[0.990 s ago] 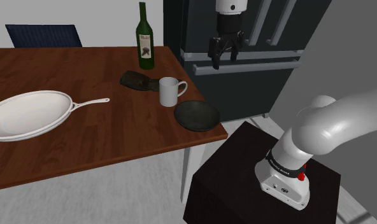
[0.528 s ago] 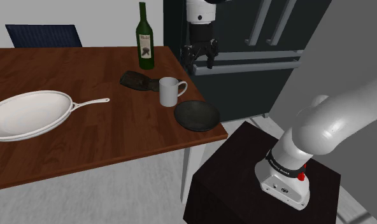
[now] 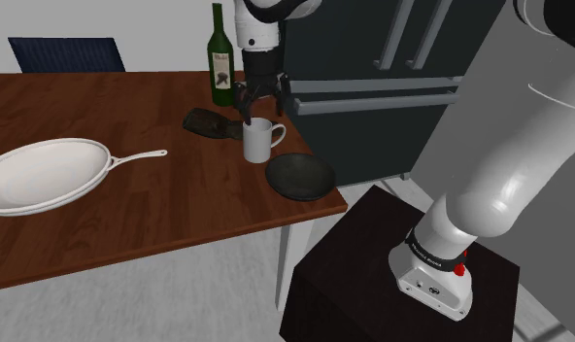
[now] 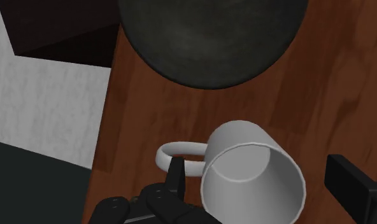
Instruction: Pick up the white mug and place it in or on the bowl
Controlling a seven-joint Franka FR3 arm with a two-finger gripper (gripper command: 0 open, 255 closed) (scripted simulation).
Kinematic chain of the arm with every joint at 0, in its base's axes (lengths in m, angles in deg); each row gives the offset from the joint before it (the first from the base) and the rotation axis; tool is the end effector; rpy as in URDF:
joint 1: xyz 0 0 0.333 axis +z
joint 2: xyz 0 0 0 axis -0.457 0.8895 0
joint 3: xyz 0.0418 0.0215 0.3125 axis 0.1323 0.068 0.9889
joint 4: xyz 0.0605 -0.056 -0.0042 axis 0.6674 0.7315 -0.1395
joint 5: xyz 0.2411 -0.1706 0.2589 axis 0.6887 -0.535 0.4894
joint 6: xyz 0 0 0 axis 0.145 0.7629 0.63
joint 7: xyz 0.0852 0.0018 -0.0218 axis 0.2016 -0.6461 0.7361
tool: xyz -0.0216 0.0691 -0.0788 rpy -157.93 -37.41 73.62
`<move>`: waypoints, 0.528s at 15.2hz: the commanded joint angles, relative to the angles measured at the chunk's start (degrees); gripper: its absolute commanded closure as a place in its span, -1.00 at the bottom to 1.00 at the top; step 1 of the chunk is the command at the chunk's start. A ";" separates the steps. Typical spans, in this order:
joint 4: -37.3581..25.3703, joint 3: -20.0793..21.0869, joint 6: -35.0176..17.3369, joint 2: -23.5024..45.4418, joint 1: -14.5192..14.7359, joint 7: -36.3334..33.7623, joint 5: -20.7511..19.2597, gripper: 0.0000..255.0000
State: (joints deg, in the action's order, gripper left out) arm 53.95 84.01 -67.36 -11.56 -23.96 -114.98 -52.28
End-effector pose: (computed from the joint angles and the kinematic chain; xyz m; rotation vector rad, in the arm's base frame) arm 0.5011 0.1649 0.4905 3.0888 -0.3540 -0.2429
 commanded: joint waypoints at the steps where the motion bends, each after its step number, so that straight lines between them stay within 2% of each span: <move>1: -3.37 0.54 -0.50 4.11 0.41 -1.71 -0.13 -1.00; 4: -8.01 1.05 -0.84 9.28 1.10 -3.69 -0.55 -1.00; 8: -4.93 1.08 -3.92 9.28 1.18 -3.66 -0.50 -1.00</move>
State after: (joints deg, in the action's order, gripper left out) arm 47.92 85.11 -70.20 -2.25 -22.77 -118.70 -52.81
